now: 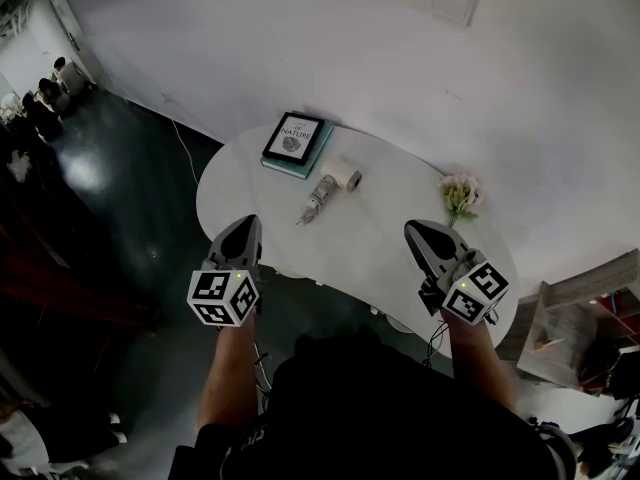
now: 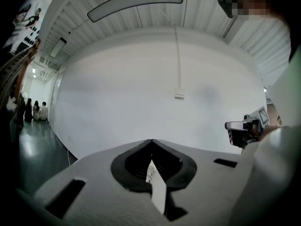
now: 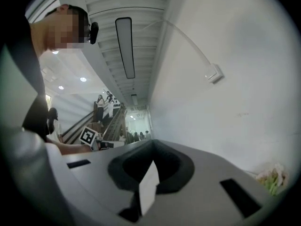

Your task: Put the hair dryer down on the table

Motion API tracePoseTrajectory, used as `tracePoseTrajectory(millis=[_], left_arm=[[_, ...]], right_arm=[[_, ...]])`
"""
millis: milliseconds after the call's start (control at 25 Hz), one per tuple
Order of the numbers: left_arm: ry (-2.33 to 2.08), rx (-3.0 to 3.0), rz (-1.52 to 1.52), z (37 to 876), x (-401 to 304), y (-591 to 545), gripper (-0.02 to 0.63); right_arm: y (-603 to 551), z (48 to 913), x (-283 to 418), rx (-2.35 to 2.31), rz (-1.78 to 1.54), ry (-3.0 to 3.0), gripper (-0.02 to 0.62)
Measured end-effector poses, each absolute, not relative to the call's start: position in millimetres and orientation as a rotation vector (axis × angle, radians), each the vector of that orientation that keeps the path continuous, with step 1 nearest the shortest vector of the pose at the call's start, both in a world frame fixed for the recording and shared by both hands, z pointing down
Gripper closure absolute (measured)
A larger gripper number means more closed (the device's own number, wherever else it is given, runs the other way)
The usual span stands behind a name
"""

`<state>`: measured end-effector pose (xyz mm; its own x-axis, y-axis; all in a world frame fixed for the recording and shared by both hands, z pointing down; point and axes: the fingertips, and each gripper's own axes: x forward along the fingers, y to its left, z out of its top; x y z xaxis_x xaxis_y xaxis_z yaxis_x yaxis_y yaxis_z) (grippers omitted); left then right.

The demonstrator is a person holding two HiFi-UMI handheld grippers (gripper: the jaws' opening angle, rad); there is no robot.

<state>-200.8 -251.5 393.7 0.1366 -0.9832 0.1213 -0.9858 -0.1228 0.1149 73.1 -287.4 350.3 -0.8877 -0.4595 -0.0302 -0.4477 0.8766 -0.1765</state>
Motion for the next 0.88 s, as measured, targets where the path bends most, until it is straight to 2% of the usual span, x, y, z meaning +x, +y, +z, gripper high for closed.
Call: tracePoseTrajectory(millis=[880], left_arm=[[-1.999, 2.315, 0.039, 368.9, -205.7, -257.7, 0.597]], right_arm=[[-287.9, 336.9, 46.0, -0.662, -0.130, 3.012, 0.592]])
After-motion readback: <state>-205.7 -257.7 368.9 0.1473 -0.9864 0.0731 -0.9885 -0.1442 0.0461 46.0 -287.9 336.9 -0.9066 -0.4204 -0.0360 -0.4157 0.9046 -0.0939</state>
